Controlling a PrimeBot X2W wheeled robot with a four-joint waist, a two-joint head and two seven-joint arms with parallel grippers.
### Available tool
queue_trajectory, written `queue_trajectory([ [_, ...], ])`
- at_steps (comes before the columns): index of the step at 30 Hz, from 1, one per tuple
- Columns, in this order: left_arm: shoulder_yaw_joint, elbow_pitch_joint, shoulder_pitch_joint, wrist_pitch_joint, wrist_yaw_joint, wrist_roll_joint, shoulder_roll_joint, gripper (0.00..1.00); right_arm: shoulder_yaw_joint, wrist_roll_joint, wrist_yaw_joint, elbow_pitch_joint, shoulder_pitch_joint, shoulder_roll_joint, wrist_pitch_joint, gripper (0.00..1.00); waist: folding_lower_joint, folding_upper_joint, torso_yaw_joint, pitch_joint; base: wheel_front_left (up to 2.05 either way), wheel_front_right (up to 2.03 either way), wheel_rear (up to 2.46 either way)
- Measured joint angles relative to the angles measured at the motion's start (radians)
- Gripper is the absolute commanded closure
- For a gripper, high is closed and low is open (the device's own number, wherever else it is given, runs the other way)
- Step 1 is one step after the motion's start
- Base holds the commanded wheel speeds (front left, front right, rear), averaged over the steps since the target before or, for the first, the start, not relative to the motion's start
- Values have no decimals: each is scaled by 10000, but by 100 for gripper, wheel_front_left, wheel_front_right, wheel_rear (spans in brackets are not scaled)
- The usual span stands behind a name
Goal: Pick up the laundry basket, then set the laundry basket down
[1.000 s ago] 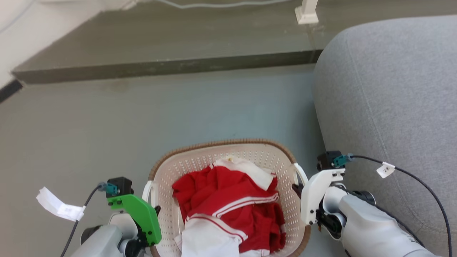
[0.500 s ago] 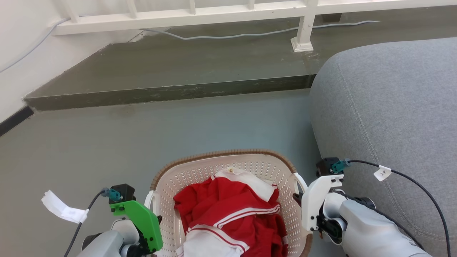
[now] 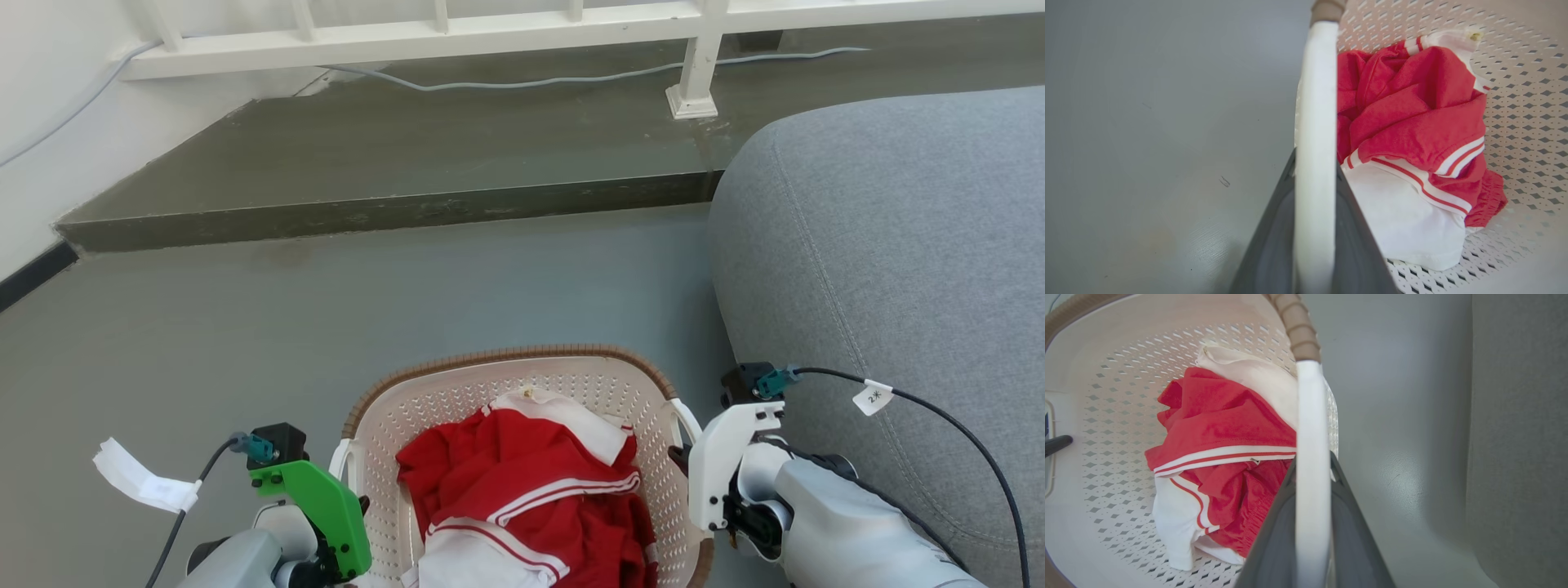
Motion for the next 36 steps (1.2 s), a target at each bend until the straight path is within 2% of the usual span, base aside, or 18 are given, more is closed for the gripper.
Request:
queue_trajectory([
  [36, -291, 56, -17, 353, 0, -351, 63, 100, 514, 412, 0, -29, -93, -52, 395, 100, 0, 0, -30, 501, 0, 0, 0],
])
